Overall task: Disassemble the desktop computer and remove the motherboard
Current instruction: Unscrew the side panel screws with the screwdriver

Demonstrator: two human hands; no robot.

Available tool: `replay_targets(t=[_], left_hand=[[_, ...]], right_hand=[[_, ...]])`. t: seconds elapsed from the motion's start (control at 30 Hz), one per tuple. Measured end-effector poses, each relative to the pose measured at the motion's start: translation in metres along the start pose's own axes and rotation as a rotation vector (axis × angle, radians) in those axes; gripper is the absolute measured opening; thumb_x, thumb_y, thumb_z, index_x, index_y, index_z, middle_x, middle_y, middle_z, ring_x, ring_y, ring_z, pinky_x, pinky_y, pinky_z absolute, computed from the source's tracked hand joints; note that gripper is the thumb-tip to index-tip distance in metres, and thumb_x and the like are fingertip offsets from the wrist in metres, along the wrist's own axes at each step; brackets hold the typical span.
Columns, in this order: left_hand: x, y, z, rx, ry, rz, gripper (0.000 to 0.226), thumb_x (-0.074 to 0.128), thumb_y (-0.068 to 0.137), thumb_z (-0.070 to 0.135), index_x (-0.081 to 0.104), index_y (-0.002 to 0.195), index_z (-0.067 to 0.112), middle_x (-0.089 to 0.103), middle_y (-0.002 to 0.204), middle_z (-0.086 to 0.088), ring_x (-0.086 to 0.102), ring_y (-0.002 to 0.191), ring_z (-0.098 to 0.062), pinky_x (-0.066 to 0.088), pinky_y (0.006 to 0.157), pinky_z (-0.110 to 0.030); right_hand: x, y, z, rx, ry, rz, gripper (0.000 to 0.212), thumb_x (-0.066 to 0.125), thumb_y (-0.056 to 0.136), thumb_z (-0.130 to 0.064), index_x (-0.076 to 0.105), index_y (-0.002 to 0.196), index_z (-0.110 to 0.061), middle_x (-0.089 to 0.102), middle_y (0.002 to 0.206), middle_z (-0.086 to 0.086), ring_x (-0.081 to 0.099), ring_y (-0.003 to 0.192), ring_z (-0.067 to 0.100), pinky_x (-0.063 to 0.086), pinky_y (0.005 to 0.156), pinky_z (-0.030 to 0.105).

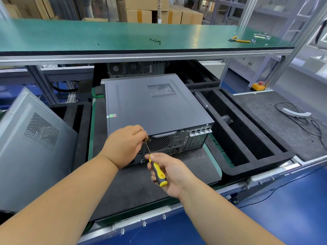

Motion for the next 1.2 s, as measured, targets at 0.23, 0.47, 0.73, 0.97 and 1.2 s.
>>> replay_targets(t=[0.23, 0.47, 0.73, 0.97, 1.2], left_hand=[[-0.001, 0.001, 0.003, 0.003, 0.023, -0.013, 0.012, 0.071, 0.078, 0.006, 0.066, 0.088, 0.012, 0.063, 0.088, -0.001, 0.06, 0.072, -0.024, 0.052, 0.056, -0.033], [-0.002, 0.003, 0.005, 0.0, 0.029, -0.02, 0.008, 0.071, 0.08, 0.007, 0.066, 0.086, 0.011, 0.063, 0.087, -0.003, 0.06, 0.071, -0.024, 0.052, 0.057, -0.037], [-0.002, 0.003, 0.008, -0.028, 0.029, 0.006, 0.009, 0.072, 0.082, 0.013, 0.064, 0.083, 0.008, 0.06, 0.082, -0.005, 0.057, 0.066, -0.025, 0.051, 0.055, -0.038], [0.001, 0.002, 0.01, -0.1, 0.015, 0.02, 0.011, 0.071, 0.081, 0.011, 0.061, 0.081, 0.007, 0.056, 0.08, -0.006, 0.052, 0.064, -0.023, 0.049, 0.053, -0.037], [0.002, 0.001, 0.012, -0.097, 0.047, 0.081, 0.017, 0.07, 0.084, 0.016, 0.059, 0.078, 0.005, 0.054, 0.078, -0.008, 0.05, 0.065, -0.024, 0.048, 0.058, -0.035]], right_hand=[[0.001, -0.002, -0.002, 0.006, -0.015, 0.0, 0.01, 0.064, 0.09, -0.012, 0.059, 0.099, -0.01, 0.052, 0.067, 0.003, 0.042, 0.05, 0.01, 0.036, 0.046, 0.02], [-0.008, -0.004, 0.0, -0.019, -0.068, -0.02, 0.01, 0.061, 0.09, -0.009, 0.06, 0.1, -0.009, 0.05, 0.067, 0.002, 0.041, 0.052, 0.011, 0.034, 0.046, 0.02], [-0.015, -0.009, -0.003, -0.066, -0.137, -0.031, 0.01, 0.062, 0.091, -0.012, 0.062, 0.1, -0.01, 0.054, 0.069, 0.002, 0.05, 0.055, 0.012, 0.041, 0.05, 0.022], [-0.014, -0.007, -0.004, -0.067, -0.185, -0.037, 0.011, 0.063, 0.09, -0.015, 0.064, 0.101, -0.011, 0.056, 0.071, 0.003, 0.052, 0.056, 0.013, 0.043, 0.05, 0.023], [-0.024, -0.006, -0.005, -0.043, -0.165, -0.032, 0.014, 0.062, 0.091, -0.014, 0.063, 0.104, -0.009, 0.056, 0.069, 0.003, 0.052, 0.055, 0.013, 0.043, 0.049, 0.022]])
Point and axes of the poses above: each hand's wrist, its own y-axis towards the middle knuckle, its own x-axis out of the palm, z = x × y, the point moved 4 cm from there along y, towards the middle knuckle
